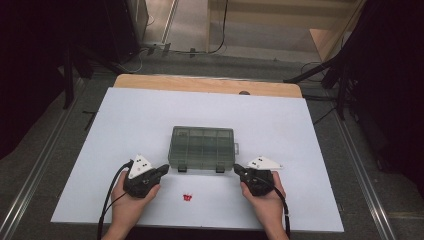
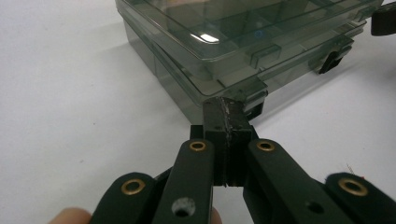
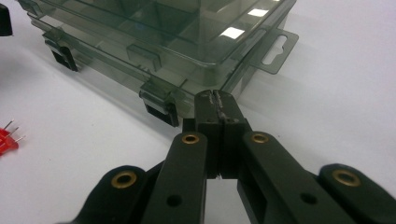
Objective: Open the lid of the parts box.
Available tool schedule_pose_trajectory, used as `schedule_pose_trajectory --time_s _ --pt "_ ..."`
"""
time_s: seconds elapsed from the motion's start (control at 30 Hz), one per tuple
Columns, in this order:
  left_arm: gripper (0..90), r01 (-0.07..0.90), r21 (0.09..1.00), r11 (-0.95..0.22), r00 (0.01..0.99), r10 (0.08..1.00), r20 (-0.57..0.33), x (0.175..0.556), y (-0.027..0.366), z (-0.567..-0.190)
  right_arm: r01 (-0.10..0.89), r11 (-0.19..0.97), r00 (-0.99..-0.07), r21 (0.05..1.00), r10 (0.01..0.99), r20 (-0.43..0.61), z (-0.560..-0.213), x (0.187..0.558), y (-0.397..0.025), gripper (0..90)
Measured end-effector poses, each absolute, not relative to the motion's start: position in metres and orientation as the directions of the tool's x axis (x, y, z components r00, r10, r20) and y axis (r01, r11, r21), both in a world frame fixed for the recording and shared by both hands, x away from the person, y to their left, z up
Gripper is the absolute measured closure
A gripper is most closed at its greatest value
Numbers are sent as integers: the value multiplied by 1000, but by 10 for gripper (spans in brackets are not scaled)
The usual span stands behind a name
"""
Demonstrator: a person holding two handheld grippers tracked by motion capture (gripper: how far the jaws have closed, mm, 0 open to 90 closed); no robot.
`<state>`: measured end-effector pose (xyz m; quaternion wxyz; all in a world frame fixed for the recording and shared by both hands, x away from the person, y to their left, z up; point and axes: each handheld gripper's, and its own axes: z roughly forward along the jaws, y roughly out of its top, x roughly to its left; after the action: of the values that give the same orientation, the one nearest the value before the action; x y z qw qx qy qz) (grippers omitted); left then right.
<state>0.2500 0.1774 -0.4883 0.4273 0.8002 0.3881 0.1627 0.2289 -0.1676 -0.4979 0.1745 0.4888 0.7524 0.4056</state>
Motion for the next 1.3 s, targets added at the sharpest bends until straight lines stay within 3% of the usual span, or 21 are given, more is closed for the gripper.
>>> schedule_pose_trajectory --time_s 1.13,1.23,1.3 --pt "895 453 857 -244 608 788 -98 283 166 -461 532 176 -480 828 869 123 -462 247 -172 900" --pt "889 449 862 -234 608 787 -102 285 168 -458 525 166 -479 834 868 129 -461 251 -172 900" --pt "837 450 862 -233 606 789 -103 286 169 -458 524 158 -476 837 869 134 -459 253 -172 900"
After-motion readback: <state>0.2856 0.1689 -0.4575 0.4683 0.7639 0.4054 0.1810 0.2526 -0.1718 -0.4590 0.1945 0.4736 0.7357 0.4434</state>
